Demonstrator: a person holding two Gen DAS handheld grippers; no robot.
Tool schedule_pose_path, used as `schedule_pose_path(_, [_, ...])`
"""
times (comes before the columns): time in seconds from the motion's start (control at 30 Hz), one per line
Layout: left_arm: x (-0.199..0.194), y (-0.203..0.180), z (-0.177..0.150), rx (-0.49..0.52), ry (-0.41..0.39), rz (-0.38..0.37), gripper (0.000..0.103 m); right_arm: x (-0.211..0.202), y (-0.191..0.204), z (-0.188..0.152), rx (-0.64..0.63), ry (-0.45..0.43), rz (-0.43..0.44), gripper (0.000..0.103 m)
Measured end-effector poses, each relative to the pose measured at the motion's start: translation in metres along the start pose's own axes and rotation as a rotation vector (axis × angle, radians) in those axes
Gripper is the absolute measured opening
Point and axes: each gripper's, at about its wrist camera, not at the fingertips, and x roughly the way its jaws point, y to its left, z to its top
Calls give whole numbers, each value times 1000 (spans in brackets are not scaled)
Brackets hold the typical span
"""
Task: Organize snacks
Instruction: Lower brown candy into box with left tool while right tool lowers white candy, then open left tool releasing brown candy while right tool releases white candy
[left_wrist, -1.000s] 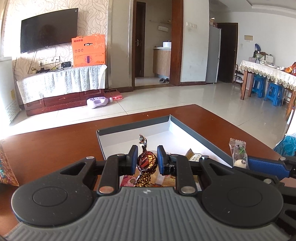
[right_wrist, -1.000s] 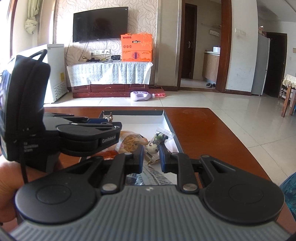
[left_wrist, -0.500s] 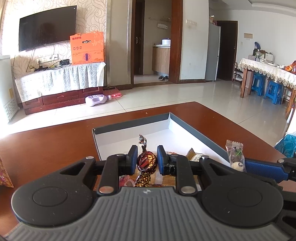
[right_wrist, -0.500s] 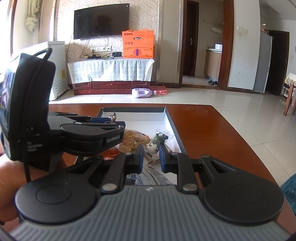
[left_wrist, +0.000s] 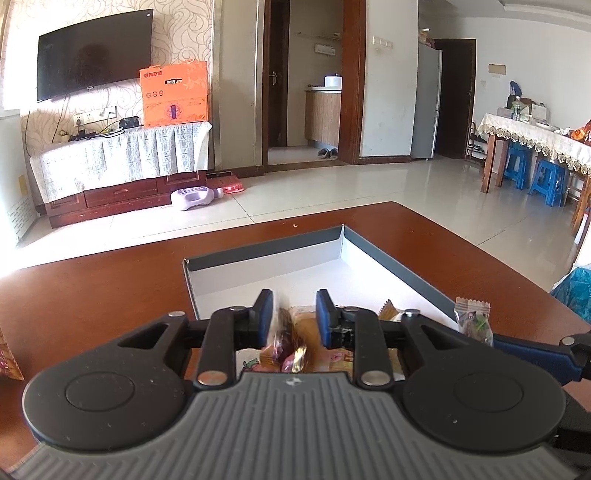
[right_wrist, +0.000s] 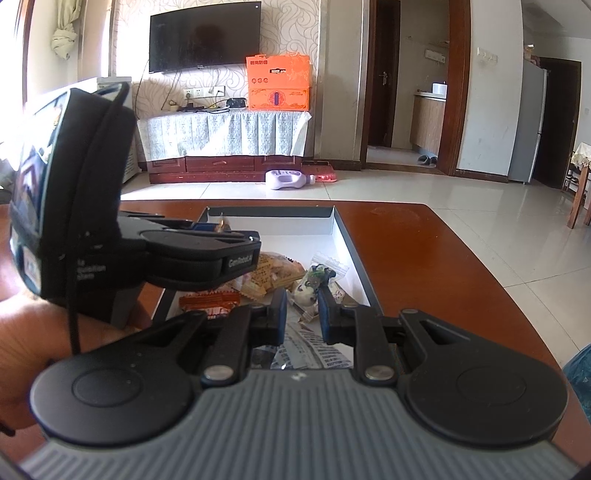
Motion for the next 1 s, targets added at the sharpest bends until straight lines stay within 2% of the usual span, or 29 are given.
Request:
schedule_pose_path(0.1, [-2,0,0,9,-2,6,41,0,1,0,-7,1,6,21])
schedule_pose_path(0.43, [-9,1,1,25,3,7,46,2,-4,-1,1,2,12,21])
schedule_pose_path(0.6, [-16,10,-3,-10,26,-4,47,4,-3,-1,-9,3,13,21])
schedule_pose_path(0.73, [-24,16,-9,25,40,15,47,4,-4,-1,1,-9,6,21])
schedule_pose_path(0.8, [-30,17,-11,35,36,2,47,6,-4,-2,4,-8,0,21])
schedule_pose_path(1.0, [-49,16,-19,84,28,12,53,9,0,-4,5,-4,-10,22])
